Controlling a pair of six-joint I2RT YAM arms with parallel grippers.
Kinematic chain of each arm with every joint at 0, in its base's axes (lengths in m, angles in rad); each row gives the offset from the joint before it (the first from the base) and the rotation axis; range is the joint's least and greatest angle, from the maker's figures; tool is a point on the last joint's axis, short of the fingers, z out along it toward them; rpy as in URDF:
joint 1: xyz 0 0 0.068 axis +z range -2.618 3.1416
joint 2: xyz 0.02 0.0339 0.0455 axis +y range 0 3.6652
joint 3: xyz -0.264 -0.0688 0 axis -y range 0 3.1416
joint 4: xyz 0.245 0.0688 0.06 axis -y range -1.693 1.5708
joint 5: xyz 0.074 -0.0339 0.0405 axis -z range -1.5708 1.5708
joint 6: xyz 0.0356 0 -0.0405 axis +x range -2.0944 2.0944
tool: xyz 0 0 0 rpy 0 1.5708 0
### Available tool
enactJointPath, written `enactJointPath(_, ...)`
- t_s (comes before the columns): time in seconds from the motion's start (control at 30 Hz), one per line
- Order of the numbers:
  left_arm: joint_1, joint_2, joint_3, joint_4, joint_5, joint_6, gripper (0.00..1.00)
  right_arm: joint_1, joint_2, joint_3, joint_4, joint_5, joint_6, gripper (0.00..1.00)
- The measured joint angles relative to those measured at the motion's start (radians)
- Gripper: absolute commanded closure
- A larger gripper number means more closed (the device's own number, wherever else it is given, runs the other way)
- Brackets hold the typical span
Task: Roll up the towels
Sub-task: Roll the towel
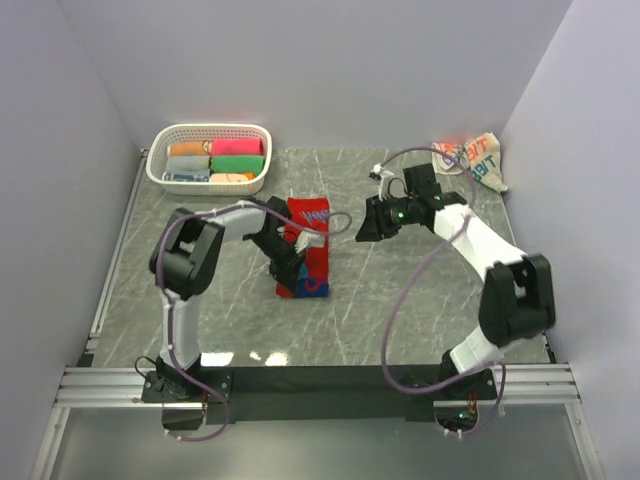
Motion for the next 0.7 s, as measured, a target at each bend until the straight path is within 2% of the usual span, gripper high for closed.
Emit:
enactJointPath(0.13,0.056,0.169,0.164,-0.198,0.115,0.002,0.92,0.03,-0.162,-0.119,0.066,0.004,-0.032,0.67)
enactJointPath(0.23,0.082,0.261,0.245,-0.308,0.172,0.008,0.91,0.086,-0.194,-0.172,0.104,0.03,-0.054,0.65)
enactJointPath(0.47,0.093,0.344,0.326,-0.424,0.195,0.018,0.89,0.407,-0.183,-0.192,0.152,0.234,-0.19,0.46)
enactJointPath(0.6,0.093,0.354,0.332,-0.441,0.194,0.018,0.84,0.538,-0.123,-0.184,0.226,0.336,-0.27,0.45)
enactJointPath(0.7,0.093,0.364,0.341,-0.458,0.194,0.015,0.81,0.593,-0.04,-0.182,0.283,0.394,-0.328,0.45)
